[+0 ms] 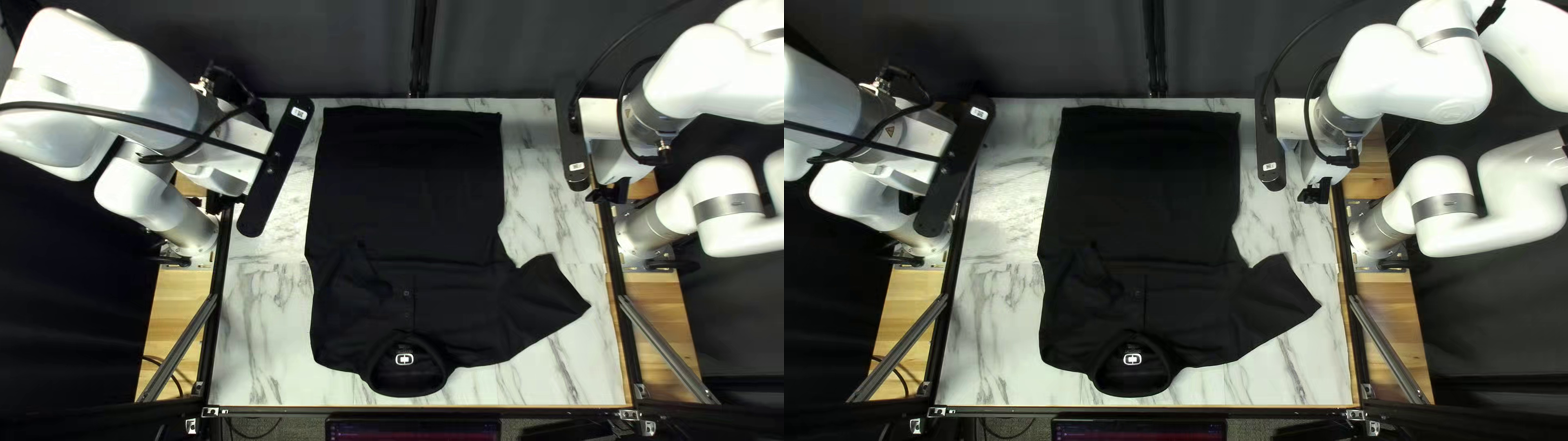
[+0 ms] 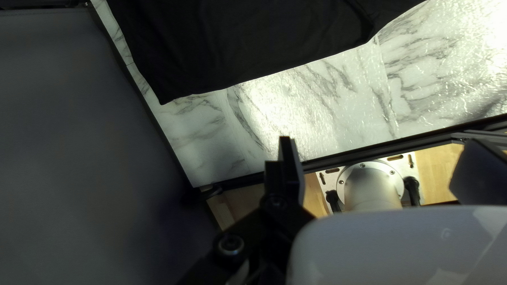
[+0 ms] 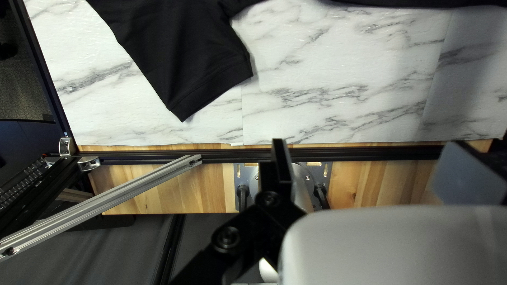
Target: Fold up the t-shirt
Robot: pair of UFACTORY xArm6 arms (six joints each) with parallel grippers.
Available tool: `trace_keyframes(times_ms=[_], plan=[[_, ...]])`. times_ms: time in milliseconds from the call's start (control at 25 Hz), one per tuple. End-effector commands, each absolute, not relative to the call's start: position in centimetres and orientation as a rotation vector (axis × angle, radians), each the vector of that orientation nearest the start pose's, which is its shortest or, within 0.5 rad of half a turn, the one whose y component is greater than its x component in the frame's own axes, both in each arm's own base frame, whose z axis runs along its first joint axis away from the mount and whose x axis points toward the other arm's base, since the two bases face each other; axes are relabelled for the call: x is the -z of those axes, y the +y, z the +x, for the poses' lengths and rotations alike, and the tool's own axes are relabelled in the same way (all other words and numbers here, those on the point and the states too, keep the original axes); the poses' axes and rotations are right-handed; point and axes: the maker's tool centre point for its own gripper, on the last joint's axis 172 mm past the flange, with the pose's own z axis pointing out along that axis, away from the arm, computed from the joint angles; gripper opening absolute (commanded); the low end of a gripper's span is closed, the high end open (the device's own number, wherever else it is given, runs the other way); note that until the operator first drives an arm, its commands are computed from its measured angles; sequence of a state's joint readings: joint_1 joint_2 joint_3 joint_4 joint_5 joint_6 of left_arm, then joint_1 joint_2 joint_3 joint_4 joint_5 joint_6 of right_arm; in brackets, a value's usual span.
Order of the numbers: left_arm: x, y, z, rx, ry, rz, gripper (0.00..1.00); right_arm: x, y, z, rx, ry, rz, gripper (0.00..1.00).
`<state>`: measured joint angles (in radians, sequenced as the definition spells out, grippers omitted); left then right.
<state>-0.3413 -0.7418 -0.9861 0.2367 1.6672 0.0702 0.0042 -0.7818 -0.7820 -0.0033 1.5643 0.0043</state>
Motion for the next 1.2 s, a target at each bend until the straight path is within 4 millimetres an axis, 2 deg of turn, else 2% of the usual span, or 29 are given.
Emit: trace_keyframes(times_ms=[40, 1080, 1200], plan=[[-38.7, -2.8, 27.1, 0.134, 0.552, -2.861, 1.0, -31.3, 0.0, 25.6, -0.001, 0.0, -3.145, 1.0], [-38.7, -2.8, 27.1, 0.134, 0.552, -2.861, 1.0, -31.3, 0.0, 25.6, -0.001, 0.0, -3.145, 1.0], [-38.7, -2.8, 27.1, 0.134, 0.552, -2.861, 1.0, -29.8, -0.5, 25.2, -0.048, 0.027, -3.155, 1.0]])
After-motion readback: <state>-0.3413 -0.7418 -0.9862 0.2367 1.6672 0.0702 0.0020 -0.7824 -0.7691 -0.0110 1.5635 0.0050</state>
